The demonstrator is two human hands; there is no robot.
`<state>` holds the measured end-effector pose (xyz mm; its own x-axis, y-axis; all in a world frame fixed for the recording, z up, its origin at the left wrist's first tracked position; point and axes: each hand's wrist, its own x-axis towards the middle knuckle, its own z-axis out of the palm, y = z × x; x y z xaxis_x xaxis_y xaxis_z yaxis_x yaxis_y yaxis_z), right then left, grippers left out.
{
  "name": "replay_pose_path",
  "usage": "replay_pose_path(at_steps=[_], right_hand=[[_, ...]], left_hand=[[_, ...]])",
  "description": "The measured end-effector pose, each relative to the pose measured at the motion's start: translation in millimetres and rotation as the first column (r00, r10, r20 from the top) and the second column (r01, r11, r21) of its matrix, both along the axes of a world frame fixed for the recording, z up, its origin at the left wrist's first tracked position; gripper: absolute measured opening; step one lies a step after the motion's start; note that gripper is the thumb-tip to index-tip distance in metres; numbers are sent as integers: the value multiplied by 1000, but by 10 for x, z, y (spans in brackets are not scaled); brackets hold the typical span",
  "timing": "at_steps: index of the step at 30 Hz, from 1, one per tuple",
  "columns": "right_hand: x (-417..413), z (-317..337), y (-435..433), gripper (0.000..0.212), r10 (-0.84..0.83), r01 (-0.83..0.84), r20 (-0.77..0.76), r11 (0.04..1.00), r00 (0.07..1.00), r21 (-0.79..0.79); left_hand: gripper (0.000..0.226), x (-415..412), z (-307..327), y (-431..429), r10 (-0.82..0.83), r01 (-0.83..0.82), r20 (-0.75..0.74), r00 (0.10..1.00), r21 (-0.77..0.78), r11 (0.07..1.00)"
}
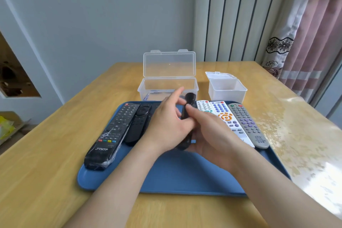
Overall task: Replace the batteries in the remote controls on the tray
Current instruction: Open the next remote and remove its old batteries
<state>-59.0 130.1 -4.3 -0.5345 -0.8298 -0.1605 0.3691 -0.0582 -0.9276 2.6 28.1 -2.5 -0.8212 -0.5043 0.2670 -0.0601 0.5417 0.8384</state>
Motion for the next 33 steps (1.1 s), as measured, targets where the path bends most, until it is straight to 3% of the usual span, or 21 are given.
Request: replay_pose_path(at_steps=[2, 4, 6, 9, 13, 19, 21, 24, 28, 33], right_hand=[[-77, 2, 12, 28, -101, 115, 163, 990, 981, -78], [-113, 33, 32, 28, -130, 162, 240, 980, 962, -117], [-130, 48, 49, 29, -129, 162, 222, 977, 966, -136], [-108, 78, 72, 27, -165, 177, 105, 977, 981, -122], [-66, 104, 87, 27, -199, 204, 49, 969, 979, -140], [-104, 127, 111, 28, -113, 111, -1, 982, 994, -155], [-107, 124, 118, 28, -124, 119, -19, 981, 992, -154], [-107, 109, 111, 28, -153, 145, -30, 972, 988, -184], [-37, 54, 54, 27, -163, 135, -125, 970, 979, -204], [-30, 40, 50, 23, -179, 139, -185, 968, 966, -210]], left_hand=[[69, 17, 46, 16, -110, 123, -100, 989, 131, 984], [67, 42, 78, 19, -132, 147, -133, 982, 106, 983], [78, 47, 73, 12, -109, 109, -70, 992, -7, 994], [100, 61, 74, 22, -249, 238, 28, 968, 209, 948], [82, 58, 81, 43, -414, 397, -33, 909, 366, 842], [54, 36, 51, 52, -240, 272, -128, 962, 414, 869], [44, 22, 15, 52, -249, 282, -134, 959, 395, 875], [24, 2, 15, 54, -258, 340, -228, 939, 497, 798], [42, -27, 7, 45, -117, 281, -300, 947, 594, 754], [32, -22, 13, 36, -103, 278, -299, 949, 636, 720]])
